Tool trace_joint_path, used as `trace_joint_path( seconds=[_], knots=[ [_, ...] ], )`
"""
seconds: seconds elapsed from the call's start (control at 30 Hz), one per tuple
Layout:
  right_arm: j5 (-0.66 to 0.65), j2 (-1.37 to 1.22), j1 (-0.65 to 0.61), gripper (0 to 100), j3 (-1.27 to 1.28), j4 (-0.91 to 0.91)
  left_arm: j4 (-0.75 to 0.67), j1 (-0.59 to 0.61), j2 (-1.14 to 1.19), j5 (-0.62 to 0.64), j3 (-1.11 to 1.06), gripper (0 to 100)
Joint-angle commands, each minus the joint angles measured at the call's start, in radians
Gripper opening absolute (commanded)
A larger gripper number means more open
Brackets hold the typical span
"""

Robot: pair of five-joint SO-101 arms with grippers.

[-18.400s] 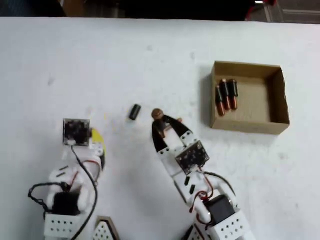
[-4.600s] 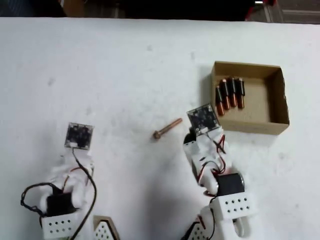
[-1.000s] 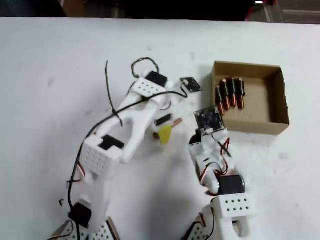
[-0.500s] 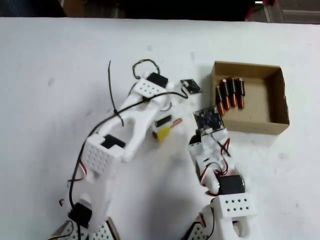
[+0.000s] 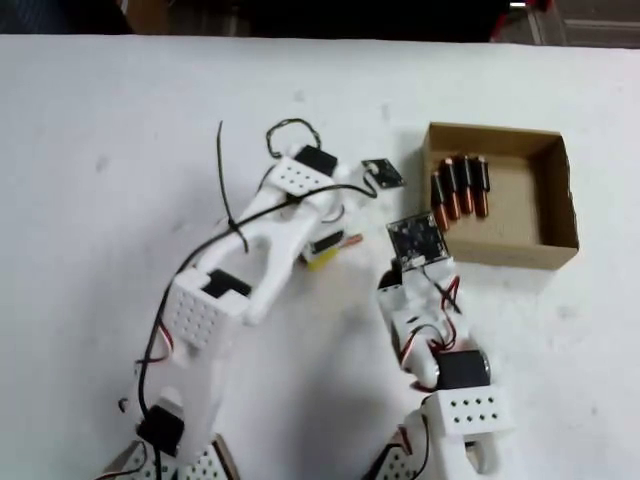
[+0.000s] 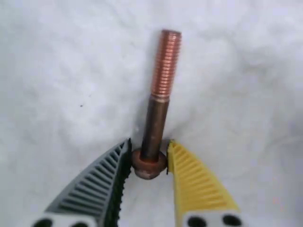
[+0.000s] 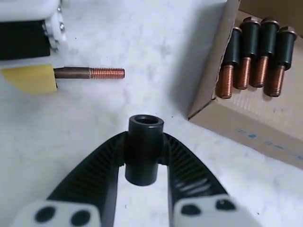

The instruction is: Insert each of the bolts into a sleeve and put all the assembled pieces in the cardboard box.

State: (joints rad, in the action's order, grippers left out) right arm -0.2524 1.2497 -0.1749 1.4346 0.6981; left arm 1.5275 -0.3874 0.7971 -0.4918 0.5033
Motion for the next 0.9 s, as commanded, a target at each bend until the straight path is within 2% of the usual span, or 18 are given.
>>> trace_joint_path(
  seconds=[0.0, 0.3, 0.47, 0.63, 0.87],
  knots=[
    [0.0, 0.018, 0.008, 1.6, -0.006, -0.024, 0.003, 0.005, -0.016, -0.012, 0.014, 4],
    [0.0, 0.018, 0.008, 1.6, -0.006, -0.025, 0.103, 0.068, -0.025, -0.018, 0.015, 4],
    [0.0, 0.018, 0.008, 1.6, -0.006, -0.025, 0.158, 0.081, -0.027, -0.146, 0.015, 2],
    [0.0, 0.018, 0.008, 1.6, -0.006, -0.025, 0.173, 0.081, -0.038, -0.153, 0.015, 2],
    [0.0, 0.018, 0.008, 1.6, 0.031, -0.094, 0.233, 0.082, -0.26, -0.157, 0.003, 2]
  ],
)
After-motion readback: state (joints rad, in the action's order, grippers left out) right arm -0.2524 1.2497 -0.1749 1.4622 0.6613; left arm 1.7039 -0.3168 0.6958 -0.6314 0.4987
